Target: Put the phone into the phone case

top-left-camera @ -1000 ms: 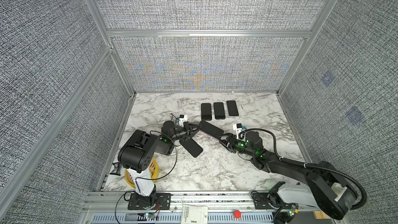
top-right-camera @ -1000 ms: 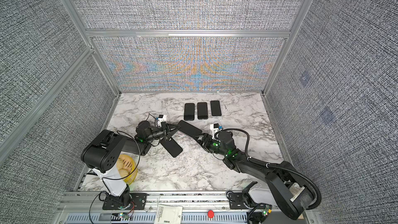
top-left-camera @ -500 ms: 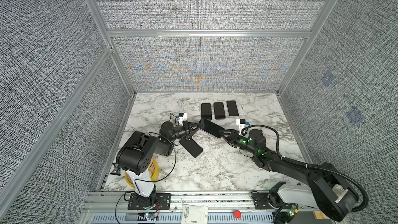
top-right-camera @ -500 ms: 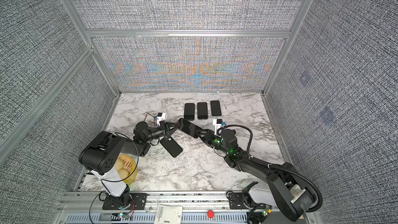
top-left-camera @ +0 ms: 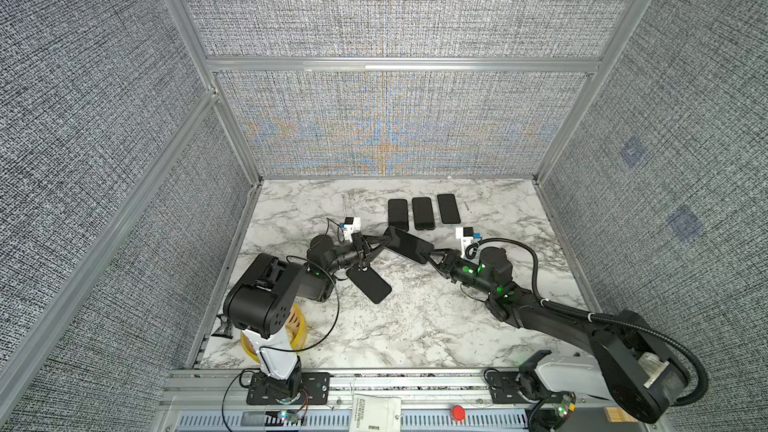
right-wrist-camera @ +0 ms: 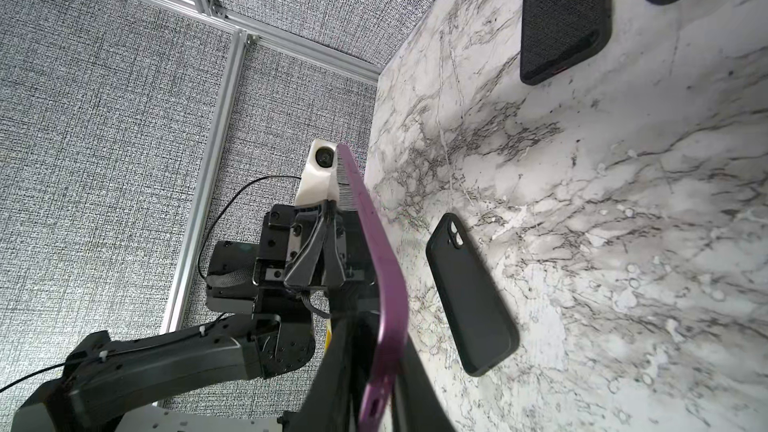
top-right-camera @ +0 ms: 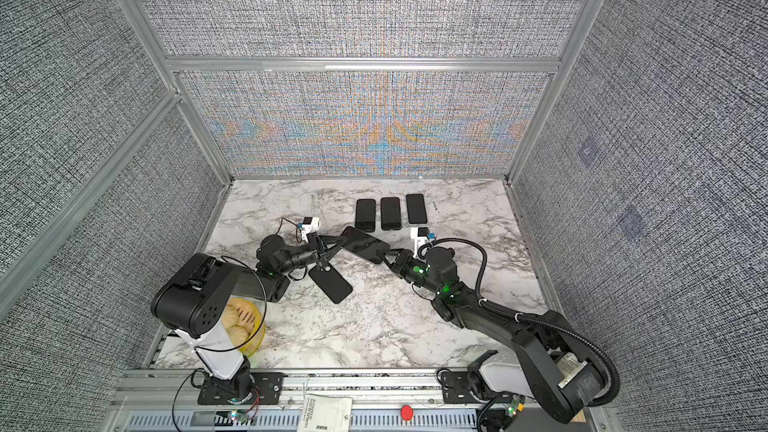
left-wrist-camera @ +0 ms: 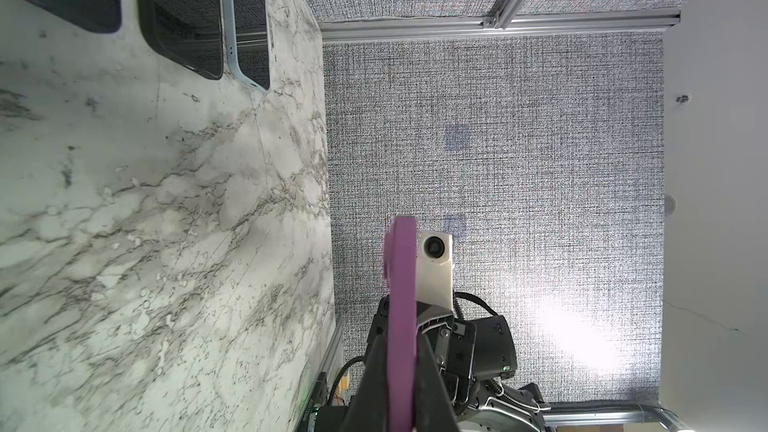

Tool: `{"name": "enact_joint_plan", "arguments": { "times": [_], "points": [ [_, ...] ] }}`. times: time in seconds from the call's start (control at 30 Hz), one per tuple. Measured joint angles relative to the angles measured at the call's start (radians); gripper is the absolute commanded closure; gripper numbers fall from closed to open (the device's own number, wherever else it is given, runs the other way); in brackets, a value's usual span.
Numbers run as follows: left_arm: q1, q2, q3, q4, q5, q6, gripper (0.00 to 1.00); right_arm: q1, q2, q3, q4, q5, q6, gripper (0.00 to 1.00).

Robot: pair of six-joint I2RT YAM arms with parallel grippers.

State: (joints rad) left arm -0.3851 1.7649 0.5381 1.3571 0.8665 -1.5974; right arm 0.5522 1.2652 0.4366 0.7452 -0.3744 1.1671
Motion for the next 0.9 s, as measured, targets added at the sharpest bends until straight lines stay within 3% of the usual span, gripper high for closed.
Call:
{"name": "enact_joint_plan", "arguments": {
  "times": [0.23, 0.33, 0.43, 0.53, 0.67, 0.77, 0.9],
  "points": [
    [0.007, -0.069, -0.027, -0.106, 0.004, 0.069, 0.43, -0.006, -0.027, 0.0, -0.023, -0.014, -0.012, 0.91],
    [0.042, -0.171, -0.014, -0.304, -0.003, 0.175, 0.35, -0.026, -0.068, -0.01, -0.066, -0.023, -0.02, 0.92],
    [0.08, -0.285, 0.063, -0.624, -0.055, 0.346, 0.18, -0.054, -0.132, -0.018, -0.163, -0.022, -0.043, 0.94],
    [0.088, -0.346, 0.203, -1.018, -0.182, 0.539, 0.13, -0.073, -0.2, -0.017, -0.279, -0.024, -0.079, 0.94],
    [0.103, -0.271, 0.357, -1.42, -0.368, 0.724, 0.12, -0.078, -0.242, 0.001, -0.426, -0.051, -0.137, 0.95],
    [0.122, -0.166, 0.417, -1.578, -0.424, 0.801, 0.13, -0.079, -0.238, 0.009, -0.485, -0.079, -0.164, 0.95],
    [0.127, -0.085, 0.441, -1.659, -0.448, 0.854, 0.13, -0.079, -0.214, 0.031, -0.537, -0.132, -0.201, 0.96]
  ]
}}
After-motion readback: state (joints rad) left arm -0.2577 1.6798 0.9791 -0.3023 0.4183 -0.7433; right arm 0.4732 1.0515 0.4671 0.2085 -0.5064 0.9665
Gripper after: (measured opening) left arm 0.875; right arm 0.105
